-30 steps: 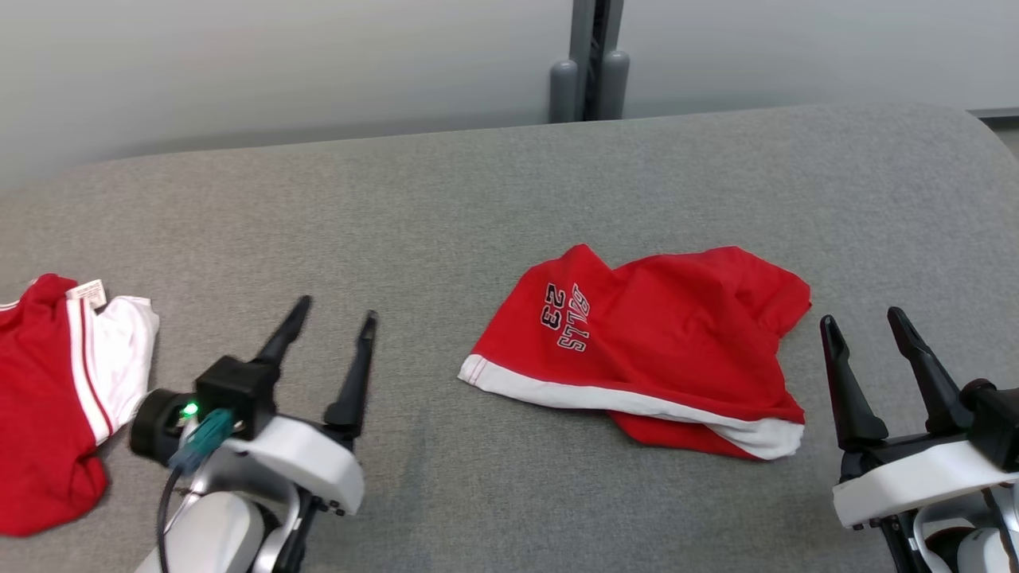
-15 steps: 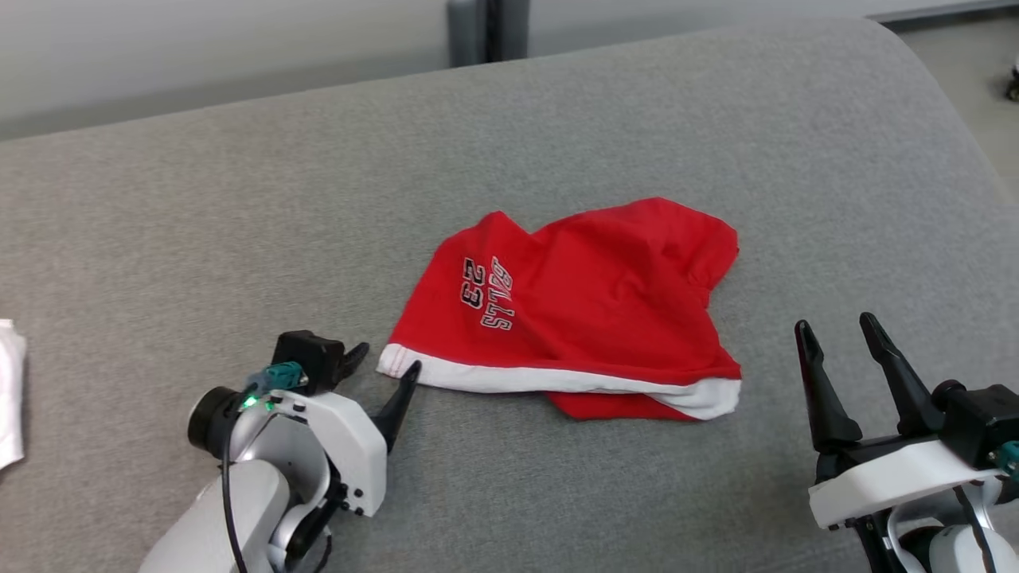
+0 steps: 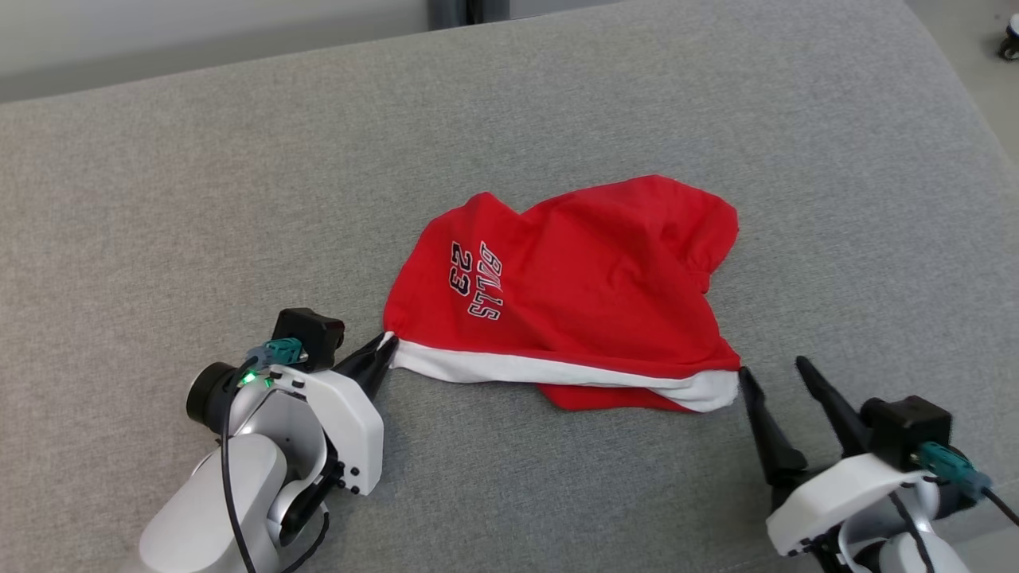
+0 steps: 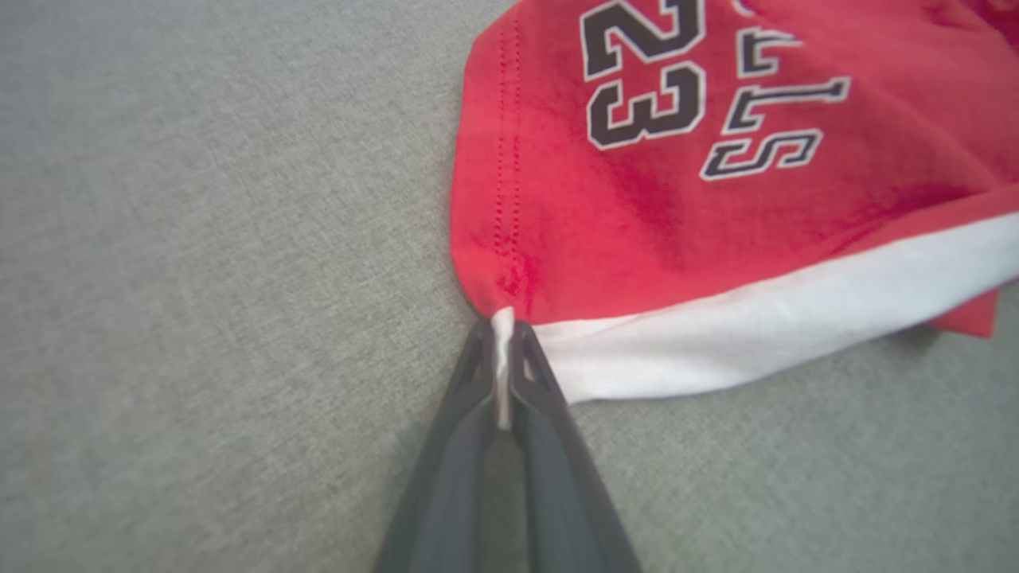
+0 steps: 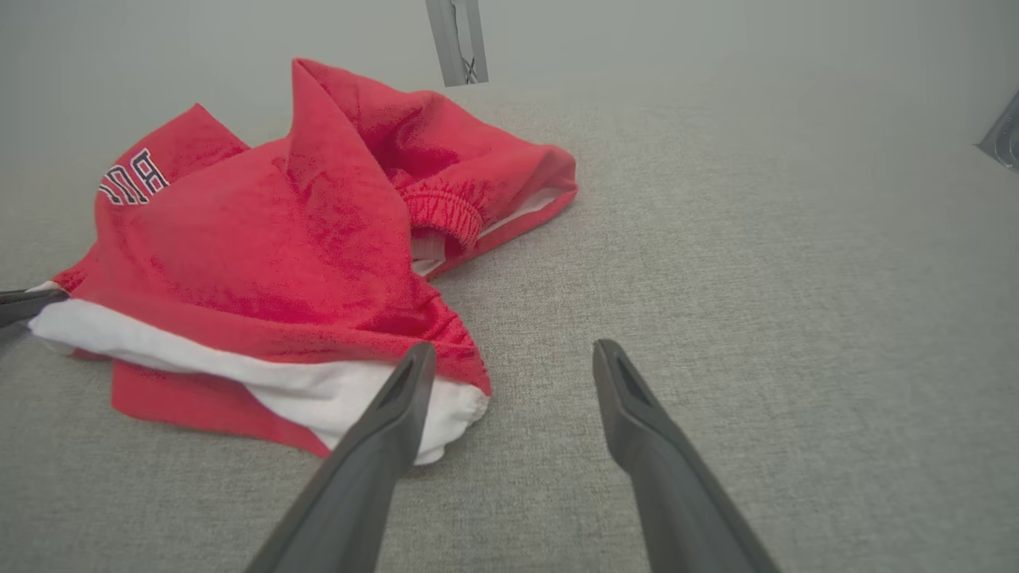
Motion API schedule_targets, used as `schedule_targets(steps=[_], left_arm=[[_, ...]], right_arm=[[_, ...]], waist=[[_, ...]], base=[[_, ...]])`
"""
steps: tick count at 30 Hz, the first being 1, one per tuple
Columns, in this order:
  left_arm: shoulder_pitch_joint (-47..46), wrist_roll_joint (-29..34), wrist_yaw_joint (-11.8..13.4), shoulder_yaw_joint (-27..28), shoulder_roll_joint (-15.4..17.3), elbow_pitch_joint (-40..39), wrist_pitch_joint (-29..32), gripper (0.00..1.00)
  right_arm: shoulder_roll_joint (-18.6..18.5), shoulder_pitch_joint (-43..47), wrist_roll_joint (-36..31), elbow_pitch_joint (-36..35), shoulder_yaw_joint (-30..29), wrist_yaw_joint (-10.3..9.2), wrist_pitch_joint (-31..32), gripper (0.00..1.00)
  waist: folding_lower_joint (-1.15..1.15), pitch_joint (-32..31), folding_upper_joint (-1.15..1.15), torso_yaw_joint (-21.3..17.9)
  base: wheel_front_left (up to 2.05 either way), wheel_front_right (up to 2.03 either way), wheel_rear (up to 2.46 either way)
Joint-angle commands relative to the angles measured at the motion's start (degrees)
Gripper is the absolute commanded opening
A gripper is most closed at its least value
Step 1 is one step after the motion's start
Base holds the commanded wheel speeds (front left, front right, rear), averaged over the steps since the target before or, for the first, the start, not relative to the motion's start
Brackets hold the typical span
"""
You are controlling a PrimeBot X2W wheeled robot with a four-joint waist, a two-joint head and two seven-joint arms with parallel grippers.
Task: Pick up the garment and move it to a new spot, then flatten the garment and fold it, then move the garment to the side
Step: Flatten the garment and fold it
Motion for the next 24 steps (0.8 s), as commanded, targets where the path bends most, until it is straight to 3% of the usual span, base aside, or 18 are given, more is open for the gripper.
schedule_targets(steps=[1, 9, 10, 12, 18, 24], left_arm=[[-0.7, 0.4, 0.1, -0.1, 0.5, 0.6, 0.1, 0.00], [-2.0, 1.0, 0.0, -0.6, 0.2, 0.6, -0.7, 0.00], [-2.1, 1.0, 0.0, -0.7, 0.1, 0.6, -1.0, 0.00], [-2.2, 1.3, 0.4, -0.6, 0.0, 0.1, -1.9, 0.00], [-1.4, 1.4, 2.2, 1.3, 0.6, -3.3, -6.8, 0.00], [0.7, 1.4, 6.1, 4.4, 2.8, -11.5, -9.9, 0.00]], right_arm=[[-0.6, -1.2, 0.9, 1.2, 1.0, 0.01, 0.1, 1.00], [-1.5, -8.0, 3.9, 13.3, 8.0, 0.01, -0.7, 1.00], [-1.6, -8.6, 4.5, 14.6, 8.9, 0.01, -0.7, 0.60], [-1.8, -9.5, 5.4, 16.3, 10.0, 0.01, -1.5, 0.00], [-4.0, -11.2, 8.3, 15.0, 10.6, 0.00, -6.0, 0.00], [-5.9, -11.4, 8.6, 6.3, 7.3, 0.00, -7.5, 0.00]], waist=[[0.00, 0.5, 0.00, 0.5], [0.00, 1.9, 0.00, 2.1], [0.00, 2.1, 0.00, 2.3], [0.00, 2.2, 0.00, 2.6], [0.00, 1.2, 0.00, 2.8], [0.00, -1.4, 0.00, 3.1]], base=[[0.00, 0.00, 0.00], [0.00, 0.00, 0.00], [0.00, 0.00, 0.00], [0.00, 0.00, 0.00], [0.00, 0.00, 0.00], [0.00, 0.00, 0.00]])
